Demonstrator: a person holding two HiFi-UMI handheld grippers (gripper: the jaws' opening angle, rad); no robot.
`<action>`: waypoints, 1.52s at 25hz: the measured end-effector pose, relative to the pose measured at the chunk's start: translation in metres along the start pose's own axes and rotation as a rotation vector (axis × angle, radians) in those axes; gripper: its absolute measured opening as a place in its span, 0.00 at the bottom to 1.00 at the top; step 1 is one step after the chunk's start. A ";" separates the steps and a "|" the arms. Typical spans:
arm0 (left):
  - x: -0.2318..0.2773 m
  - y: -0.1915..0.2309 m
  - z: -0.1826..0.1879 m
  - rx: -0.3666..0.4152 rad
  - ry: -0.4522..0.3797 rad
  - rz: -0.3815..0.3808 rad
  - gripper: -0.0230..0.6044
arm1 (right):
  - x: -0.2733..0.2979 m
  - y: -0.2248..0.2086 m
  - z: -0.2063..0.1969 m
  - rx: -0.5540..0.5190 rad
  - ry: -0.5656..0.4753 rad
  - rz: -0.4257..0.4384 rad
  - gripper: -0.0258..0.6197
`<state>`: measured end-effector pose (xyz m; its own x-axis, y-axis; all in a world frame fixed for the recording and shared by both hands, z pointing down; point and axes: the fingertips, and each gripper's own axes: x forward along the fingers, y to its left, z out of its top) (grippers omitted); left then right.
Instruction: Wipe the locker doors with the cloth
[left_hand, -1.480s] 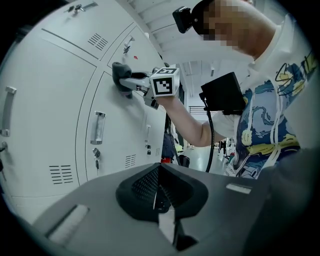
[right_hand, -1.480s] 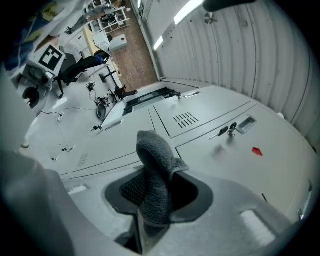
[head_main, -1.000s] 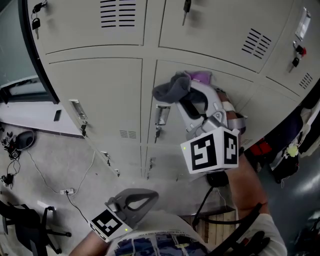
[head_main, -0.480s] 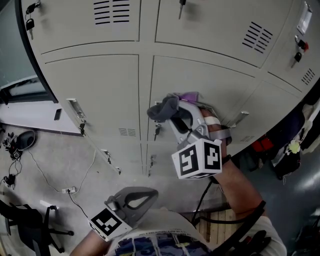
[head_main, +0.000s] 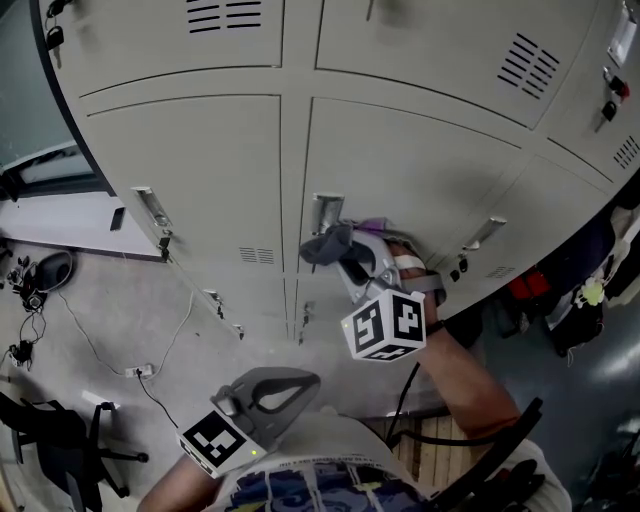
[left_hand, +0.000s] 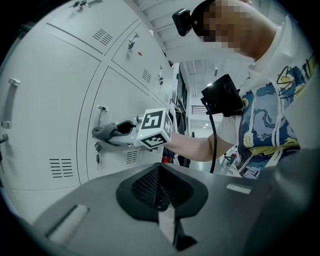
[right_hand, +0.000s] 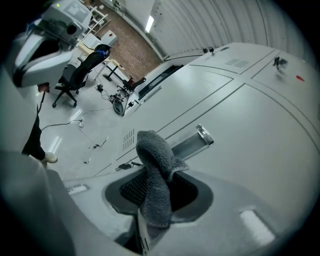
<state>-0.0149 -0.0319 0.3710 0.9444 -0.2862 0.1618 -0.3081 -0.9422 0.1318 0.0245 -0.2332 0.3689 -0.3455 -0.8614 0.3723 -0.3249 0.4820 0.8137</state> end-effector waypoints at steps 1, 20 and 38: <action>0.000 0.000 0.000 -0.002 0.001 0.001 0.04 | 0.004 0.007 -0.004 0.007 0.000 0.009 0.21; 0.001 -0.005 -0.004 0.011 0.020 -0.002 0.04 | 0.017 0.040 -0.027 0.250 -0.066 0.022 0.21; -0.004 -0.003 -0.007 0.005 0.029 0.014 0.04 | 0.055 0.121 -0.073 0.193 0.081 0.189 0.21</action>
<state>-0.0187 -0.0268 0.3767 0.9364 -0.2940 0.1916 -0.3204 -0.9391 0.1245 0.0298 -0.2339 0.5205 -0.3471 -0.7597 0.5499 -0.4261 0.6501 0.6292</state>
